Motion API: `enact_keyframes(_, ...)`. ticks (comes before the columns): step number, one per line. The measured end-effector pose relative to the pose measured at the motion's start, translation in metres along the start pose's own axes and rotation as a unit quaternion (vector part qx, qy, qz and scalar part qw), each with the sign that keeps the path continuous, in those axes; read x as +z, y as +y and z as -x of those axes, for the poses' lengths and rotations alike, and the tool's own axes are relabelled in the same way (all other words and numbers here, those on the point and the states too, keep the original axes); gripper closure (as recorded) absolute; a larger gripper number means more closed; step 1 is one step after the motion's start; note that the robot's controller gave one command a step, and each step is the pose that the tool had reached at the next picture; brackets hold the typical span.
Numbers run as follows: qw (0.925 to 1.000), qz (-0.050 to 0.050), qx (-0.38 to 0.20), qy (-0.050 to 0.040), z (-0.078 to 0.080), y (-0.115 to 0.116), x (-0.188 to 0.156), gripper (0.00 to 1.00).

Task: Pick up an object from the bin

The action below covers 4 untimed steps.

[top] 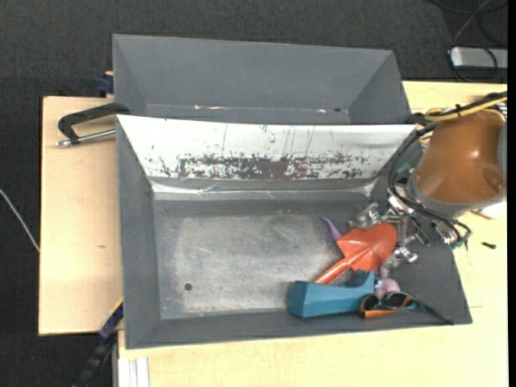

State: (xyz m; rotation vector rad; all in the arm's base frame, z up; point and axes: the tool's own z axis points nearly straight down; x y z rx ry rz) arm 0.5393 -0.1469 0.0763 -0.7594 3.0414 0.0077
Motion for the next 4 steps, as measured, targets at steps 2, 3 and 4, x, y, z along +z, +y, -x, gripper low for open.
enact_keyframes(2,1.0,-0.003,0.0,0.0,0.001,-0.001,-0.037,1.0)
enact_keyframes(3,1.0,-0.003,0.0,0.0003,0.002,-0.002,-0.044,1.0)
enact_keyframes(4,1.0,-0.002,0.0,0.002,0.001,-0.001,-0.05,1.0)
